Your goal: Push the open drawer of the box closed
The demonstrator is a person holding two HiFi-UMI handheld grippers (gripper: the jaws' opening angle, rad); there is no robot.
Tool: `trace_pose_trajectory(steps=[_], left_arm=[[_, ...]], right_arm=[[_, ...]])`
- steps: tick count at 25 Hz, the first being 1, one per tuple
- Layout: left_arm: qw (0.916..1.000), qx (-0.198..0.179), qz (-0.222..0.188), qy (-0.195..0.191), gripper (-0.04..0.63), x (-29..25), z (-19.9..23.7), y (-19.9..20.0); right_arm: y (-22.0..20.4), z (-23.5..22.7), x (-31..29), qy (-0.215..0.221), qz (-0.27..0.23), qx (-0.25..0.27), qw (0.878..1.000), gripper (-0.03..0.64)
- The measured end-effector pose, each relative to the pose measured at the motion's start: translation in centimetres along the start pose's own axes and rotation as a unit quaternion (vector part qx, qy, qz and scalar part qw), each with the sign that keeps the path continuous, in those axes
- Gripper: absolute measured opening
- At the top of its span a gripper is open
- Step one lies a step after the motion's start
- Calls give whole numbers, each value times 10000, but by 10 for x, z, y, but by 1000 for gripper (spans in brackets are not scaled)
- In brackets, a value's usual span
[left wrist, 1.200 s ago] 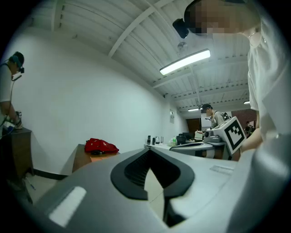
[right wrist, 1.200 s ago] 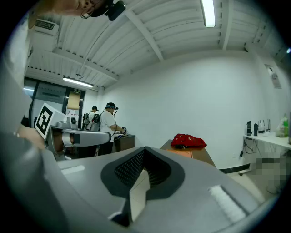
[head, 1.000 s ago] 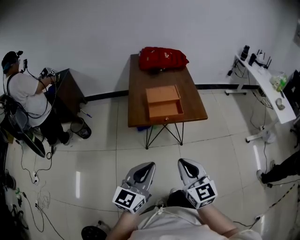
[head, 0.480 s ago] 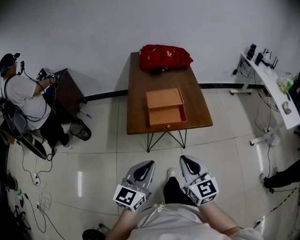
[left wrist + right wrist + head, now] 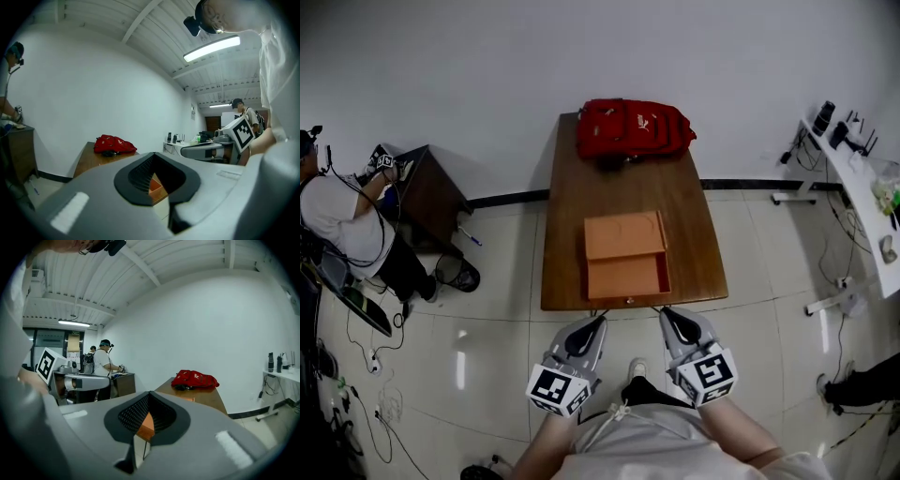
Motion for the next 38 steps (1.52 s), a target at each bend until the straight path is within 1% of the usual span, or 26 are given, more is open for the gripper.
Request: trace_pose_trajectory(steps=[3,6,10,12,17,20,27,28,30,32,33,38], left_arm=[[9999,79,64,116,6,-27,15,-5],[9994,155,238,182,6,-45,26,-16],[9982,232,464,291,6,-58,42,-31],[9974,312,564,312,6,-62,47,-40],[9945,483,842,400,6,-71,60,-75],[9910,694,1096,341,6,-75,63,-102],[9817,1036,1585,185,6,-82,70,-157],[9807,1040,1646,149,6,-84,72,-163],[9802,908,1758,41,6,-90,74,-175],[9801,788,1822,9,6,-95,76,-183],[9800,815,1814,52,6,-95,78,-187],[9776,1224,1684,325,6,-98,92,-200]], right_arm=[[-2,-26,-25,94,158,6,9998,6],[-8,-44,-42,62,293,-86,9995,6],[-27,-52,-63,212,493,-36,9986,6],[-39,-57,-69,199,671,-92,9975,6],[-72,-63,-78,238,1090,-230,9935,6],[-89,-63,-84,243,1325,-309,9904,6],[-145,-51,-101,547,1874,-533,9793,6],[-152,-50,-105,585,1941,-551,9777,6],[-165,-50,-113,652,2068,-589,9744,6],[-174,-49,-119,710,2168,-679,9713,6],[-178,-49,-121,725,2217,-727,9697,6],[-188,-50,-131,727,2351,-898,9651,6]])
Point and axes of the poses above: the fingertips, and each gripper's own axes: x backward along the fingers, z to its left, y out of its top, the point moved 3 cm from there along x, backward along the fingers, and after that the axes turned 2 degrees about -y, right-handed, at the moved point
